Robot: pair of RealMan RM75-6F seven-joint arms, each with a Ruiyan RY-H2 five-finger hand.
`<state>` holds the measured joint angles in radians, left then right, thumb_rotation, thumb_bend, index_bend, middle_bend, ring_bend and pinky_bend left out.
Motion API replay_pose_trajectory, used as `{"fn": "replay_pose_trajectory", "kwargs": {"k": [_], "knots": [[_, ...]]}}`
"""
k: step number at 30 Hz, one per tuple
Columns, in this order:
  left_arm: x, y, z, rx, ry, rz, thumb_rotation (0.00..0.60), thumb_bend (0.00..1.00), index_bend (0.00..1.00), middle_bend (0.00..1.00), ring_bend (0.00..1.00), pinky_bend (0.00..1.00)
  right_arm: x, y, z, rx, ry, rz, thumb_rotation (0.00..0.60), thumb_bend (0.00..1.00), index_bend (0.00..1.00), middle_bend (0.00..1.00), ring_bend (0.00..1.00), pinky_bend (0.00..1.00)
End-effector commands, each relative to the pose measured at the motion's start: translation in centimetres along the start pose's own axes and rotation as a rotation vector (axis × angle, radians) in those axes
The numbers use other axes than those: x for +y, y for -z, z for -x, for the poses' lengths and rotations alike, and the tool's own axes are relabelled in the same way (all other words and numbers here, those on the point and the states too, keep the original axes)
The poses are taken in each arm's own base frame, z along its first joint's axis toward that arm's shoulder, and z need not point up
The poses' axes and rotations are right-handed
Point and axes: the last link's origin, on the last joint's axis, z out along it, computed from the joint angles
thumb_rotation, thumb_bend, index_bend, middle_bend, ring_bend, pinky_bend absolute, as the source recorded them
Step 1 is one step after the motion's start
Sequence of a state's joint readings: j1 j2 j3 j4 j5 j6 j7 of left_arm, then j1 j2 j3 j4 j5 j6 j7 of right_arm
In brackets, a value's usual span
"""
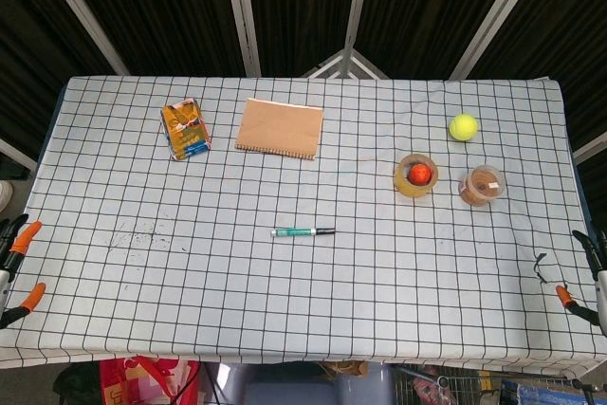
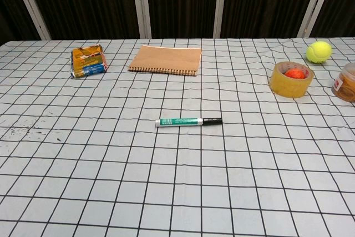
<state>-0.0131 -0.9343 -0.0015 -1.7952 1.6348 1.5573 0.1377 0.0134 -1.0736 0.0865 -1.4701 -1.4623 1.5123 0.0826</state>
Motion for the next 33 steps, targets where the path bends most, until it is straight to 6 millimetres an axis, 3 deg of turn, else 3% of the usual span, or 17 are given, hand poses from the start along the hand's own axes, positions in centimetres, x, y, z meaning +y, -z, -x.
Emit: {"fn": "replay_pose_trajectory", "kwargs": {"k": [1,9,22,33], "knots": [[0.0,-0.2,0.2,-0.006,0.000,0.002,0.600,0.43,0.03,0.00,0.00,0.10,-0.1,-0.1,0.0,0.002,0.001,-0.003,0.600,0.26,0.15,0.05,0.03,0.00],[0.1,-0.3,0.2,0.007,0.013,0.011,0.600,0.41,0.02,0.00,0.00,0.10,-0.8,-0.4,0.0,-0.005,0.020,-0.002,0.600,0.26,0.07,0.05,0.00,0.00],[0.0,-1.3,0.1,-0.011,-0.010,0.017,0.600,0.41,0.01,0.00,0.00,0.10,-2.3,-0.8,-0.1,-0.025,0.053,-0.010,0.600,0.26,0.07,0.05,0.00,0.00],[-0.2,-3.9,-0.1,-0.001,-0.021,-0.009,0.600,0.41,0.01,0.00,0.00,0.10,-2.3,-0.9,0.6,-0.051,0.050,0.001,0.600,0.26,0.07,0.05,0.00,0.00]]}}
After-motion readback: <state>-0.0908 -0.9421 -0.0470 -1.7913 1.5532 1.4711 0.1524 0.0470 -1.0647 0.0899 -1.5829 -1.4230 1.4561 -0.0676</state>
